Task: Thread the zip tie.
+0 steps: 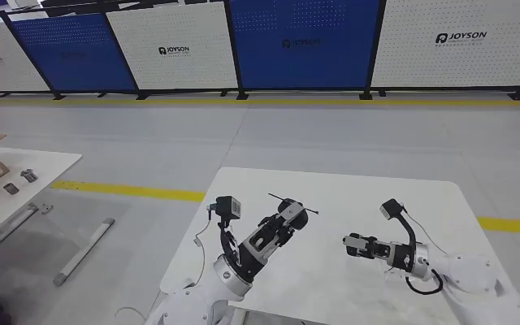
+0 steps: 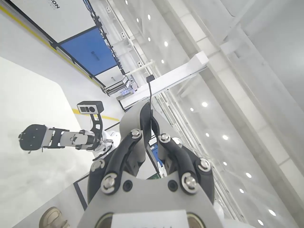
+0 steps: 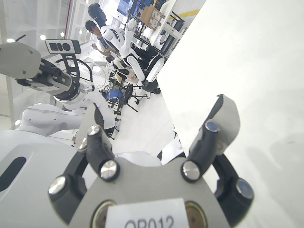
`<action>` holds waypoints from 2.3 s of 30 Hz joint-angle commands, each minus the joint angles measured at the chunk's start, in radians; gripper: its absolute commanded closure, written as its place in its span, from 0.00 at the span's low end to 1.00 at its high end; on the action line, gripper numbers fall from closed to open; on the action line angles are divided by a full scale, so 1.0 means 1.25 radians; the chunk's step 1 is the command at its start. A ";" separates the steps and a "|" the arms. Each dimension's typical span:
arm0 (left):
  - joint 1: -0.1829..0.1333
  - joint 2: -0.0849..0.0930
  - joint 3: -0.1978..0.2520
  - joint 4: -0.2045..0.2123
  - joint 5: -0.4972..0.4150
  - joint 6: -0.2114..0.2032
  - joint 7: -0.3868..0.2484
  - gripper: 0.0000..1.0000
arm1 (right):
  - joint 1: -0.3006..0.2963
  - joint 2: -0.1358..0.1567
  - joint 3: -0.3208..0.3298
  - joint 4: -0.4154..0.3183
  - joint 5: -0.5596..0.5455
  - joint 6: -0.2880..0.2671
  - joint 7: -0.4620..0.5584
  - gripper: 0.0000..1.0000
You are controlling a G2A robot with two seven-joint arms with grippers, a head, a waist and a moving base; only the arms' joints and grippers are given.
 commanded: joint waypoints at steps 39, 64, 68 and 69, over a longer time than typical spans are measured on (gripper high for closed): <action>-0.093 -0.020 0.165 0.366 0.168 0.032 0.068 1.00 | 0.000 0.000 0.000 0.000 0.000 0.000 0.000 0.00; -0.093 -0.020 0.165 0.366 0.168 0.032 0.068 1.00 | 0.138 0.025 0.025 -0.082 -0.273 0.316 0.207 0.00; -0.093 -0.020 0.165 0.366 0.168 0.032 0.068 1.00 | 0.138 0.025 0.025 -0.082 -0.273 0.316 0.207 0.00; -0.093 -0.020 0.165 0.366 0.168 0.032 0.068 1.00 | 0.138 0.025 0.025 -0.082 -0.273 0.316 0.207 0.00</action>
